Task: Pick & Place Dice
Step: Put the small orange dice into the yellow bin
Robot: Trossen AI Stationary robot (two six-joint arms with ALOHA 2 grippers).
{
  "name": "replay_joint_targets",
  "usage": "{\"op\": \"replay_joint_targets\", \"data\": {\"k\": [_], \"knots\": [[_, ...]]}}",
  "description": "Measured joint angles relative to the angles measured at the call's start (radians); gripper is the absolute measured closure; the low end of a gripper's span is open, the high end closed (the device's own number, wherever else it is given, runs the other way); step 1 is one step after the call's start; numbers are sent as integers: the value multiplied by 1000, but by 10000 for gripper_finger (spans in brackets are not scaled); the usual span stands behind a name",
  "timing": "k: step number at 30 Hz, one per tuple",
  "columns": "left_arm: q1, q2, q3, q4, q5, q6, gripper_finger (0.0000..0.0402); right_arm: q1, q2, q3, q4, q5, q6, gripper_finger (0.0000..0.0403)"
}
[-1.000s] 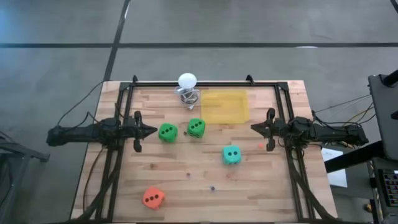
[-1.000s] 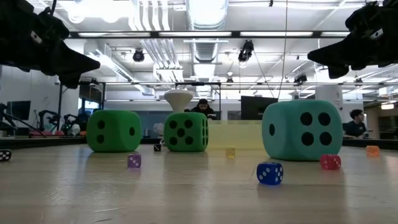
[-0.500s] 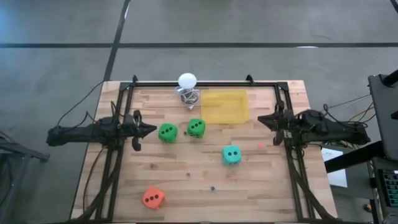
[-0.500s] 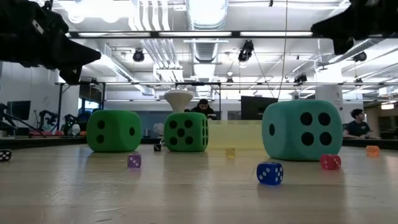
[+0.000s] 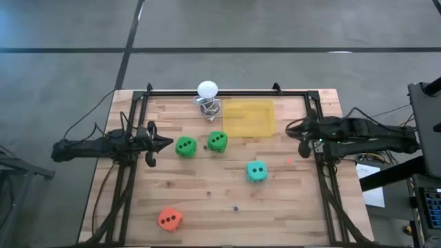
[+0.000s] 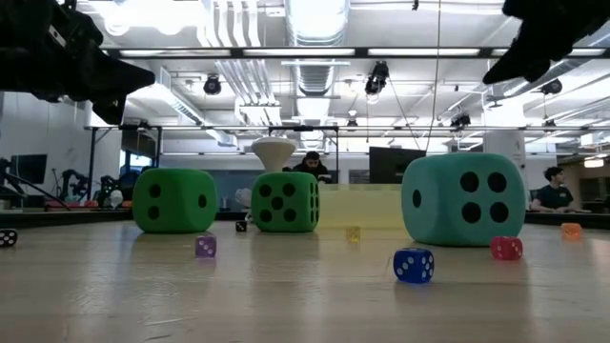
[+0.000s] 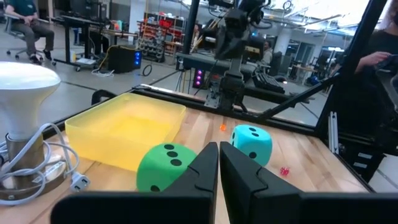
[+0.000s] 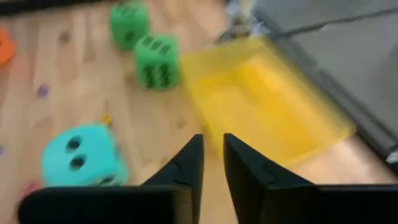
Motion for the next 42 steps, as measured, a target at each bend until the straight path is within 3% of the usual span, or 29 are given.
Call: {"op": "replay_joint_targets", "data": {"k": [4,10,17,28,38,42], "knots": [[0,0,0,6,0,0,378,0,114,3,-17,-19,68,277],[0,0,1,6,0,0,378,0,321,125,-341,-51,340,222],[0,0,1,8,0,-3,378,17,452,184,-422,-128,453,229],[0,0,1,14,-1,13,378,55,507,55,-408,-180,540,232],[0,1,1,14,-1,-4,378,69,507,-107,-146,-243,622,232],[0,4,1,13,-4,-4,378,68,522,-123,-140,-241,618,232]]}}
